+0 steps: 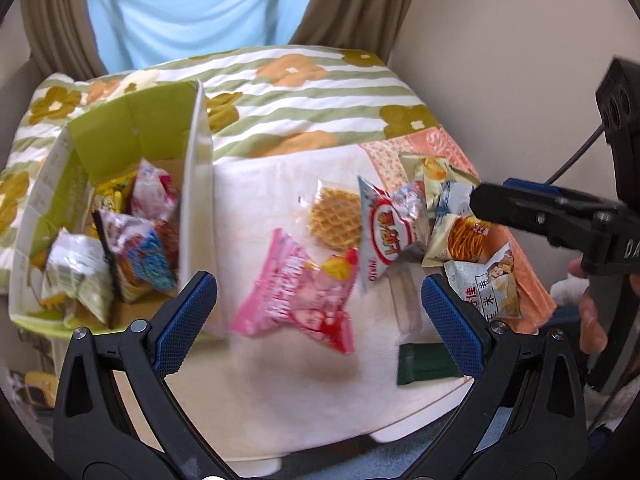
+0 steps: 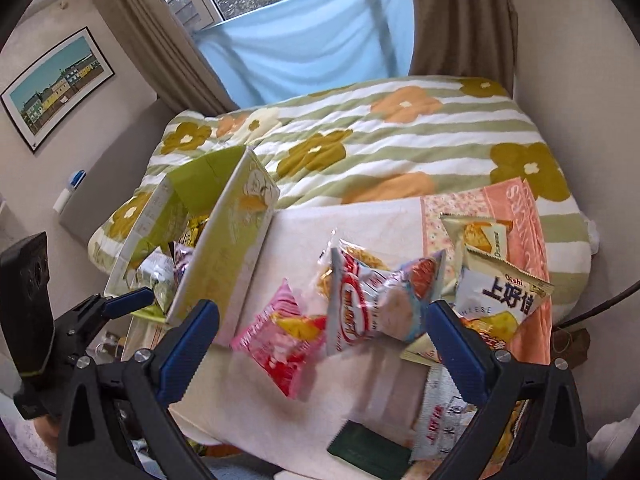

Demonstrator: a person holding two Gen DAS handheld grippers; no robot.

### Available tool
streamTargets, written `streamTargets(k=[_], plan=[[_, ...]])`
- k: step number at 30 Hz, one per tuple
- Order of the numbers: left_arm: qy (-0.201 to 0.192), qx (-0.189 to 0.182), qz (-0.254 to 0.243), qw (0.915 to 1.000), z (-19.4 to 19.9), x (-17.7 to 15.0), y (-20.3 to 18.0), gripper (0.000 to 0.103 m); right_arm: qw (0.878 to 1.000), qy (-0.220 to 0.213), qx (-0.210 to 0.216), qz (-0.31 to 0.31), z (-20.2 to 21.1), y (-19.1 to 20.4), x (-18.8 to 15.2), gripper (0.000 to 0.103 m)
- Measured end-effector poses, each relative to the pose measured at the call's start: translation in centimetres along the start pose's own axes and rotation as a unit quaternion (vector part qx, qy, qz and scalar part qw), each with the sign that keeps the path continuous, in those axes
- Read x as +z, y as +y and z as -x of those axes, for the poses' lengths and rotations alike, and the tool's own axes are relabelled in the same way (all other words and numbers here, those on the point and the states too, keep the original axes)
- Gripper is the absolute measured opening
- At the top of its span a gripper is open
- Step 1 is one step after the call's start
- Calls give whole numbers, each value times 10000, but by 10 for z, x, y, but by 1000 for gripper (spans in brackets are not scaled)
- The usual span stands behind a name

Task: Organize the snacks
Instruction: 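Move both tools back over the remaining snacks on the table, then grasp the pink marshmallow bag with left tool while right tool grasps the shrimp flakes bag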

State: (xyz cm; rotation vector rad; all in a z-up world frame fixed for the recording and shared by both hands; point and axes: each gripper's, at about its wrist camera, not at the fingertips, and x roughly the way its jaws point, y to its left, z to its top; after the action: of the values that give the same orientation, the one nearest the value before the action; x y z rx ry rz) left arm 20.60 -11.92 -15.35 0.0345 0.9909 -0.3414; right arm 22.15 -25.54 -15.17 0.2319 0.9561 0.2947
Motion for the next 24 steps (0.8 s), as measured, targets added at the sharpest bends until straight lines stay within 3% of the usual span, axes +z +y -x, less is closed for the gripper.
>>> streamTargets(k=[6,11,17,24], plan=[[184,494,-51,9986,-29,-18,-23,102,9986,343,342,219,-19,-31,0,103],[404,837,-408,9948,-55,-26,-32,102,9969,528,585,70,-42,-41,-2,103],[593,1131,-733,9891,-87,-21,-31,101,9962,721,480,-46,-64,-46,3,103],[805,1078,-756,9880,-111,-20,-21,101,9949,989,215,-25,-89,-45,12,103]])
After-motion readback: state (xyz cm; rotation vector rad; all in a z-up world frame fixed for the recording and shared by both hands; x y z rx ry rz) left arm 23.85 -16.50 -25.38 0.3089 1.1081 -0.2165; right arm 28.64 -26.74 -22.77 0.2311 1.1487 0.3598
